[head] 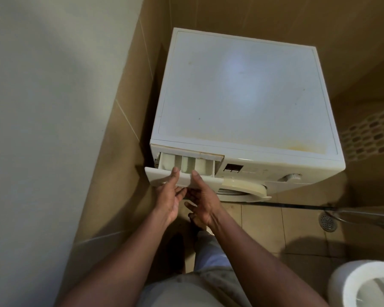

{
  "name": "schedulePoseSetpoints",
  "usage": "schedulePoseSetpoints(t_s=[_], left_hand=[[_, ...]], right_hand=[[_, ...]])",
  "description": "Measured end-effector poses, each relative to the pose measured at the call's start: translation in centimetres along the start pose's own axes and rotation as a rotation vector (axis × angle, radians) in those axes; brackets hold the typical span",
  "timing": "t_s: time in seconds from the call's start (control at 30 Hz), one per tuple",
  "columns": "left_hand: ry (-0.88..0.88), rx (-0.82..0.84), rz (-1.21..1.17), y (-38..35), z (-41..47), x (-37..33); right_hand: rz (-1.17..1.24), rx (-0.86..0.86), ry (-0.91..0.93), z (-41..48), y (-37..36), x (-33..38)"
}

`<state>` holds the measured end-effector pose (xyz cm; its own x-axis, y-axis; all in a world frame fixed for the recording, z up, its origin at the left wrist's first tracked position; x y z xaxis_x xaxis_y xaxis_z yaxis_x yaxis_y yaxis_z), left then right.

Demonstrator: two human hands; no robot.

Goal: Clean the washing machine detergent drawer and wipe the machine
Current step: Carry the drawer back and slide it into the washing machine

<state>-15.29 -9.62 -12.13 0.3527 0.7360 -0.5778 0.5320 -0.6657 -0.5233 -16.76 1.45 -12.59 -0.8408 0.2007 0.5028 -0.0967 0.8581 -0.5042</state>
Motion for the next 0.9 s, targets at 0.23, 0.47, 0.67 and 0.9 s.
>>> schedulePoseSetpoints(t_s=[0.23,0.47,0.67,0.9], left_hand=[[0.042,-0.008,0.000,1.8,-4.6,2.6],[0.051,-0.010,-0.015,2.5,-5.8,3.5],[0.044,-0.028,-0.023,2.6,-5.4,3.4],[0.014,-0.025,0.006,0.2,-2.1,0.6]], right_hand=[[0.039,0.041,0.013,-3.4,0.4,-3.8],[0.039,0.015,0.004,-4.4,0.6,-5.4],[0.056,0.018,0.007,-4.0,0.7,-5.1],[0.043,-0.040,-0.011,-1.2,0.4,-1.5]])
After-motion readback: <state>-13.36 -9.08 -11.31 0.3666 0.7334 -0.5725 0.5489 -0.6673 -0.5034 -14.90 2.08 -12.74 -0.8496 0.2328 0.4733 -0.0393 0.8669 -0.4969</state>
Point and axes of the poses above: each hand's wrist, its own z-axis towards the middle knuckle, its own y-axis out of the back of the hand, x = y × z, the point moved 8 cm from there along z, towards the middle knuckle, and after that the axes turned 15 degrees about x, right-handed, at the moved point
